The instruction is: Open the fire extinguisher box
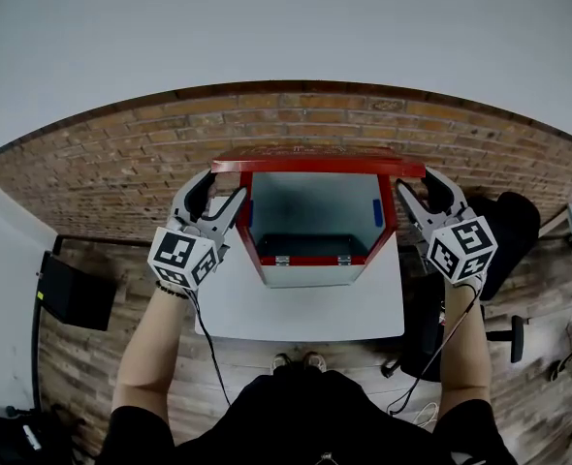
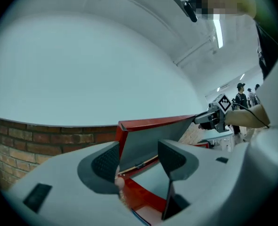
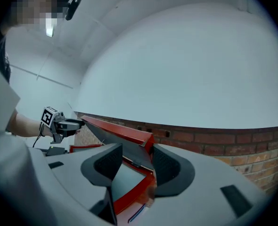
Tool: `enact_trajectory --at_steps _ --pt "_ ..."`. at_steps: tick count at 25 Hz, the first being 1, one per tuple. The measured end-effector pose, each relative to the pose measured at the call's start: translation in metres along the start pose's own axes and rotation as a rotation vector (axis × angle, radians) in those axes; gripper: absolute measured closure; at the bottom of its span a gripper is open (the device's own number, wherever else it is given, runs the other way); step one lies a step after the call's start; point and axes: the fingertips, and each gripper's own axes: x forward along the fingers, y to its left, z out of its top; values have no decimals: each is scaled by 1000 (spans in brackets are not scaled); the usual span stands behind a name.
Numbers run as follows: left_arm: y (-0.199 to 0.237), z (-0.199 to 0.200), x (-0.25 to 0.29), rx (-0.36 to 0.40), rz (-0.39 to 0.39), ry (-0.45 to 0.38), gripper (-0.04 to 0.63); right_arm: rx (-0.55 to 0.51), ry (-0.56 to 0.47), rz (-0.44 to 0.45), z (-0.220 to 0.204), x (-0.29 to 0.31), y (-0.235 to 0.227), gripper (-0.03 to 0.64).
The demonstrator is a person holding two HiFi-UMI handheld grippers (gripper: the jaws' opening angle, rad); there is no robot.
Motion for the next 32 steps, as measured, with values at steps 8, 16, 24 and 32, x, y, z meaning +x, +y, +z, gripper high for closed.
enact_trajectory --at_steps 8,16,24,32 --pt "32 22 23 12 101 -19 403 12 -38 -137 25 22 -36 537" --pt "62 34 44 -3 177 -35 504 8 -37 -170 40 44 -54 552" --pt "77 37 68 22 187 -8 511 6 -29 -168 47 68 -70 554" --pt "94 37 91 9 196 13 511 17 -17 -158 50 94 -86 555"
